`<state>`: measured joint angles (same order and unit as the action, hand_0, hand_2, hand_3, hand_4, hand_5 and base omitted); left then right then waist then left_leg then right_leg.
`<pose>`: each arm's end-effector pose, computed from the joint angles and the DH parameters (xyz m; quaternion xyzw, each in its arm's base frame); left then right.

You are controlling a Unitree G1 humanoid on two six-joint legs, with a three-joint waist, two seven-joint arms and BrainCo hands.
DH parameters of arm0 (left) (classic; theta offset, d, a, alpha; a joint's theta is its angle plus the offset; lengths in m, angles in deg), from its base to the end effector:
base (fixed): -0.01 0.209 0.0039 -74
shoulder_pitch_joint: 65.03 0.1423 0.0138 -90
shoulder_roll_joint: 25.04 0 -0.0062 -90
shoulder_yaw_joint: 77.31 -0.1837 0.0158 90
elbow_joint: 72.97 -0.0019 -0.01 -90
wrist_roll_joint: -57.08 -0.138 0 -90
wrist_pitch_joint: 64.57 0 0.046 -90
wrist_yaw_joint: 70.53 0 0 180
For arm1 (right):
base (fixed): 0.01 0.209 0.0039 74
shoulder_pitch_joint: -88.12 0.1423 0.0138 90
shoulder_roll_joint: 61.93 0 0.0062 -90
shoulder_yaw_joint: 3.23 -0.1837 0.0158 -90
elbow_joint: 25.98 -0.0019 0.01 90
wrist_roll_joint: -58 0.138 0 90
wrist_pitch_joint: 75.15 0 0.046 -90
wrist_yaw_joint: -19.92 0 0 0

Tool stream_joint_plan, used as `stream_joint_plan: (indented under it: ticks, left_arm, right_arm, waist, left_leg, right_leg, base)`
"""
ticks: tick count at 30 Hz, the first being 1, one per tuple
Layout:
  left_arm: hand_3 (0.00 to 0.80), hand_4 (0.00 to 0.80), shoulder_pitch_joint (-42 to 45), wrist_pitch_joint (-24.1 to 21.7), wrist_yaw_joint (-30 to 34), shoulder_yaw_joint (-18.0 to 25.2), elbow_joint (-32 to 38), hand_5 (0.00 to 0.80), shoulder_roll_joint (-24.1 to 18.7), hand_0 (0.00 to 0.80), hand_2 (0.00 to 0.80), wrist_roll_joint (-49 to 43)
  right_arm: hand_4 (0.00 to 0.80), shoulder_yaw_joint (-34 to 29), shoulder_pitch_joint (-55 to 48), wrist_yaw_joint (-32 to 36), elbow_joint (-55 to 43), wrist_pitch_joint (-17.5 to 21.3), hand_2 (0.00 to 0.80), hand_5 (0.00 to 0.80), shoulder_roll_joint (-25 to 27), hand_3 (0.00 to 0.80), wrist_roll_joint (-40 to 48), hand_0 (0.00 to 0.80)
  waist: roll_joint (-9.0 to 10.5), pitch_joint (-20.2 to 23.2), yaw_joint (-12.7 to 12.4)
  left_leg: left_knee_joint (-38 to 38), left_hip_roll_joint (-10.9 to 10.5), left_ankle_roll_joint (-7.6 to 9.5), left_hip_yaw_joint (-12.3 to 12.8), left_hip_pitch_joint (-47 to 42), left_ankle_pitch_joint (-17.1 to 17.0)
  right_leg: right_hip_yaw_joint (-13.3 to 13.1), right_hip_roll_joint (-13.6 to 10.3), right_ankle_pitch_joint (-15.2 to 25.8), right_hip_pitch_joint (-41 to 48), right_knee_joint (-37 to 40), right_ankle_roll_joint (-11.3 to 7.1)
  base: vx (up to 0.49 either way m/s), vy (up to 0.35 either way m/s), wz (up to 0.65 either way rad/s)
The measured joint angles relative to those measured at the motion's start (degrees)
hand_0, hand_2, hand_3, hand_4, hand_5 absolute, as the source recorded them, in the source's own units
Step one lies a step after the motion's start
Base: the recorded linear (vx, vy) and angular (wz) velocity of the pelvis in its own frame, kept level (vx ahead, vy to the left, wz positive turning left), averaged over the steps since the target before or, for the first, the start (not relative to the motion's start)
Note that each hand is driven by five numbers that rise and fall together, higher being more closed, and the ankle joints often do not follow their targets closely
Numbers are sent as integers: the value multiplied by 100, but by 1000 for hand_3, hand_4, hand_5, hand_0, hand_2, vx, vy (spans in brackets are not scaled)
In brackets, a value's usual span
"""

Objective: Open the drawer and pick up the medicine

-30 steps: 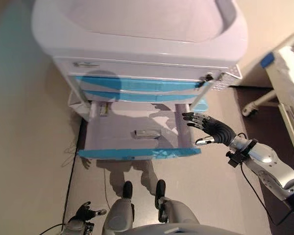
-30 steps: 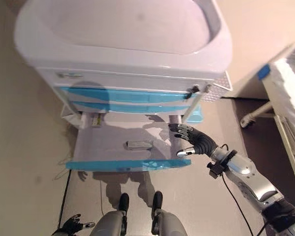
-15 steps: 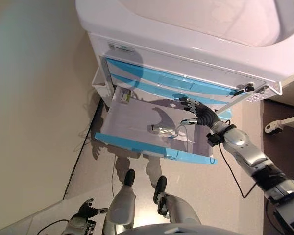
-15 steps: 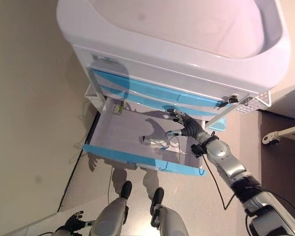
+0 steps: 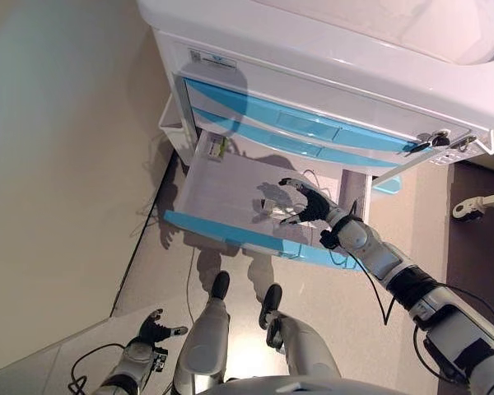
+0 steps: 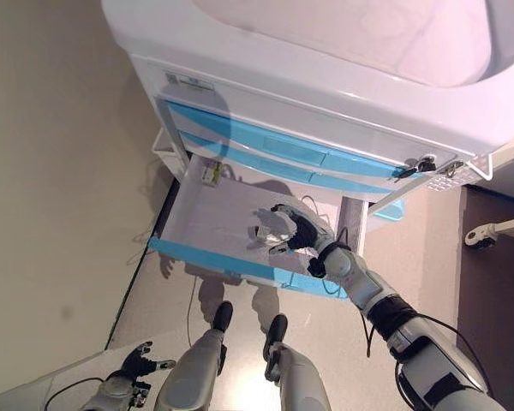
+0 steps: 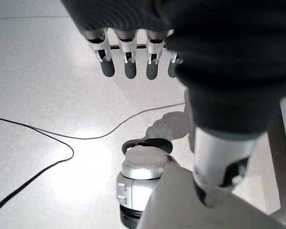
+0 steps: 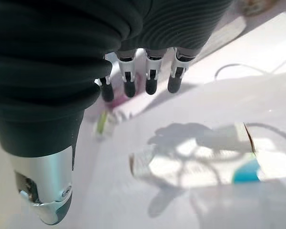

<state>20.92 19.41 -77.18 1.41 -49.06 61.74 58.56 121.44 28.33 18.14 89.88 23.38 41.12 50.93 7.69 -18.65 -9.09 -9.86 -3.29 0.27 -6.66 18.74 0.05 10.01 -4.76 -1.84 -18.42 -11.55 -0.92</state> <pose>0.1140 0.2471 -0.0953 0.2140 0.4626 0.0547 0.8586 0.2805 -0.1553 0.0659 -0.4023 -0.0578 0.2268 0.8851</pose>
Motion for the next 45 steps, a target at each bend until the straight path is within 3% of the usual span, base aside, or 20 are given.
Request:
stream_joint_plan:
  ticks: [11,21,45]
  left_arm:
    - [0,0,-52,-2,-113,-113,0,0,21,0,0,-4]
    - [0,0,-73,-52,-220,-334,38,0,44,0,0,-5]
    - [0,0,-110,-109,-461,-349,189,0,156,0,0,-3]
  right_arm:
    - [0,253,139,-197,446,-19,0,0,-394,0,-1003,0]
    - [0,328,319,-658,805,-27,0,0,-408,0,-1774,0]
    - [0,-58,149,-1624,633,-92,0,0,-395,0,-1969,0]
  waist:
    - [-67,-64,10]
    - [-100,-83,24]
    - [-354,-160,21]
  left_leg:
    - [-43,-4,2,11,-1,-1]
    - [-50,6,-21,10,59,13]
    - [-51,-10,3,24,112,-14]
  right_leg:
    - [-3,-10,-1,2,-25,0]
    - [-6,-6,-1,-59,-33,3]
    - [-12,-26,4,-146,-94,10]
  base:
    - [0,0,0]
    - [0,0,0]
    - [0,0,0]
